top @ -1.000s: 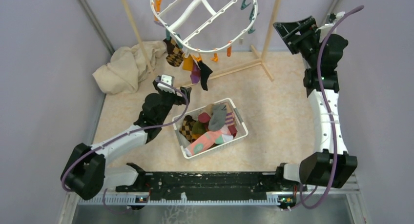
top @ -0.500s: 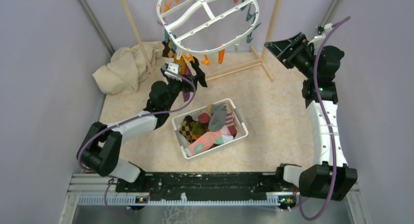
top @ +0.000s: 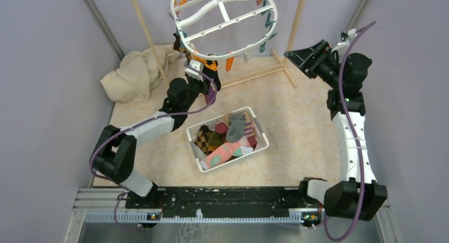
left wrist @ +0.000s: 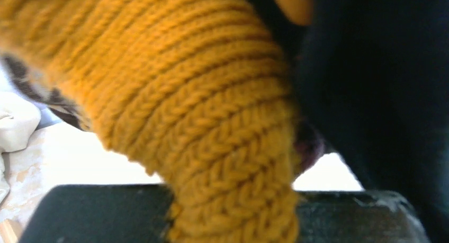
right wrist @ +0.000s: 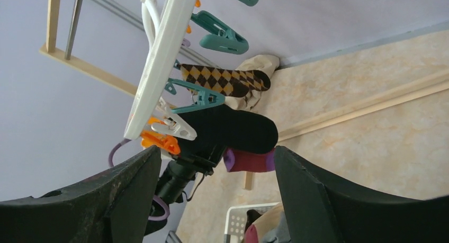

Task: Remove the socks clipped to the hanger
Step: Remove the sock from the hanger.

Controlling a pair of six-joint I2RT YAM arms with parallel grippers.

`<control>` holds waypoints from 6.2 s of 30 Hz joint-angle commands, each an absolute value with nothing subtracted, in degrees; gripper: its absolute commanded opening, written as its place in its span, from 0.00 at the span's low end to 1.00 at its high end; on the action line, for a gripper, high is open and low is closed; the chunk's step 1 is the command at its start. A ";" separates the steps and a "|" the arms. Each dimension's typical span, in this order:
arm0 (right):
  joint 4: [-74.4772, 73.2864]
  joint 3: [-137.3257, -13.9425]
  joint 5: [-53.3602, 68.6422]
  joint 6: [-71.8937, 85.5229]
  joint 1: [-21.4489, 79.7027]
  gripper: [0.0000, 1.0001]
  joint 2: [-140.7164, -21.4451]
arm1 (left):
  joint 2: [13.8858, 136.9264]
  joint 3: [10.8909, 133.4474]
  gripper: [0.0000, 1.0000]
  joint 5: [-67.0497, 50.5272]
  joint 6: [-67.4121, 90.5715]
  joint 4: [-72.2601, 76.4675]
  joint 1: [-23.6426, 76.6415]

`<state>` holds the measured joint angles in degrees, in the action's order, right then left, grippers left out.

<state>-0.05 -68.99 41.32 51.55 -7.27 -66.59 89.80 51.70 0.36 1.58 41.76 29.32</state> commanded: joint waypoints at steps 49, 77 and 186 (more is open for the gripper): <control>-14.92 -87.88 29.55 28.66 20.39 0.54 -69.49 | 74.99 58.45 0.12 27.30 -13.12 25.74 56.70; -24.12 -95.37 0.18 16.09 34.10 0.54 -72.30 | 81.58 54.44 0.11 50.32 -30.80 33.58 60.55; 2.29 -78.24 14.39 37.56 36.51 0.67 -73.52 | 71.26 49.52 0.08 -44.20 30.91 36.55 35.26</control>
<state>-0.12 -76.79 16.86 38.98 36.01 -75.46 71.53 50.41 -41.91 29.36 32.47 35.57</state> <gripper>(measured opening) 0.669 0.144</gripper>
